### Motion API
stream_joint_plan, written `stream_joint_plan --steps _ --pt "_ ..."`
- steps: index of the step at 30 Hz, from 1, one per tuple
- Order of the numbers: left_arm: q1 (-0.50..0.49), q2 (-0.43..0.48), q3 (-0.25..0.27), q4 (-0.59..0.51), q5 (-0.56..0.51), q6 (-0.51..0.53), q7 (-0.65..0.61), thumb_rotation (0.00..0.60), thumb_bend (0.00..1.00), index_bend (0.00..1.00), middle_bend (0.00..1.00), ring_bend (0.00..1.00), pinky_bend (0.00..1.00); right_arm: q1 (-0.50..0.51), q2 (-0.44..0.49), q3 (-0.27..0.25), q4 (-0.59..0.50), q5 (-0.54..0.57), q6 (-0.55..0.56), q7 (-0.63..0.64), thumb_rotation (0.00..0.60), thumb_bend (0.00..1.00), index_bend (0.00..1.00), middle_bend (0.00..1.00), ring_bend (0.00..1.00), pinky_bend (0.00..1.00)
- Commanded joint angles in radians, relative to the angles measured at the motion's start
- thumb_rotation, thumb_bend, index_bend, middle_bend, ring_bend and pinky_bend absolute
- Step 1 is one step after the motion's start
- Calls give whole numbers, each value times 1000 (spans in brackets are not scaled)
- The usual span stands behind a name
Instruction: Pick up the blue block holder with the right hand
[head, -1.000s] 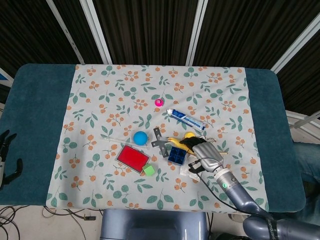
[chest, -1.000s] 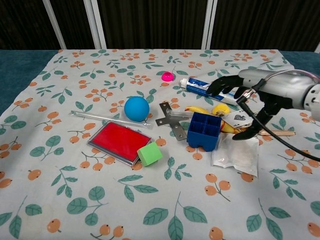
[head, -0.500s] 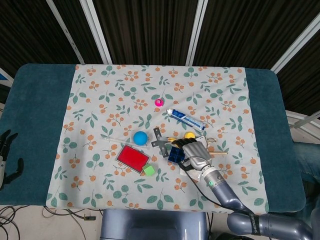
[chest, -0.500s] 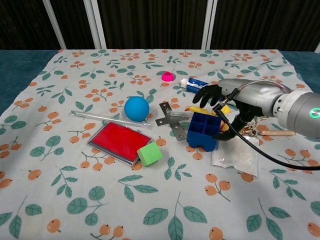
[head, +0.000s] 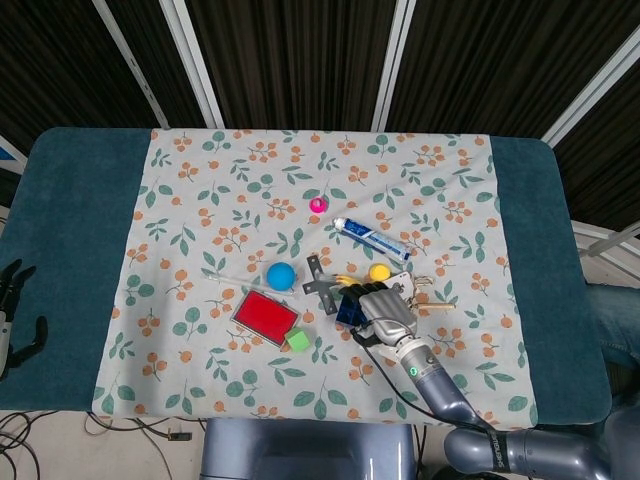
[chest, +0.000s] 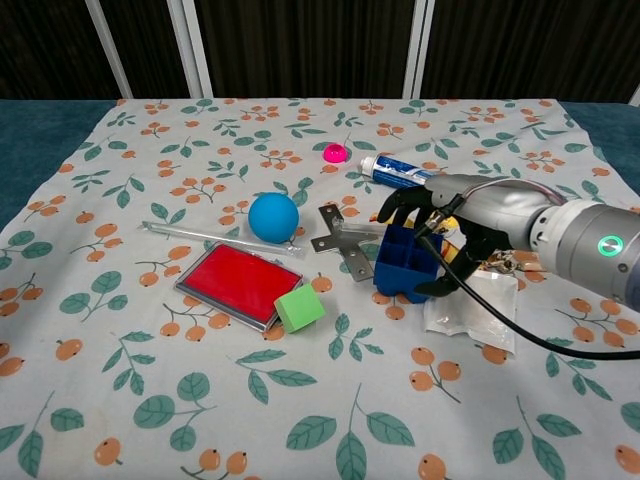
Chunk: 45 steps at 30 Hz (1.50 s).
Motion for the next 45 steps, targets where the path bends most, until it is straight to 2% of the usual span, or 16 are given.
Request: stream_joint_plan --steps 1,8,14,22,30,38,45 --pt "0 1 -1 -1 -1 0 0 600 528 82 0 25 62 1 -5 -6 3 -2 1 2 600 288 237 258 279 223" --pt "0 1 -1 0 -1 0 -2 600 528 82 0 25 63 12 -23 -10 17 -1 3 -2 600 287 237 260 321 223" --pt "0 2 -2 0 -2 0 -6 600 528 82 0 26 63 15 -43 -12 34 1 17 -4 600 310 255 290 460 264" --pt "-1 3 -2 -1 -3 -1 -8 600 528 83 0 25 73 13 -35 -20 33 -8 13 21 600 346 295 371 581 318" --pt "-1 4 -3 -4 -6 -1 -8 600 528 83 0 25 76 7 -17 -6 8 -47 34 64 600 372 308 392 603 320" --pt "0 5 -3 -1 -6 0 -13 600 528 83 0 25 76 -12 80 50 -95 -83 73 149 600 371 319 389 601 320" --pt "3 1 0 1 -1 6 -3 600 528 84 0 25 76 -49 243 82 -213 -122 83 242 600 363 319 378 591 320"
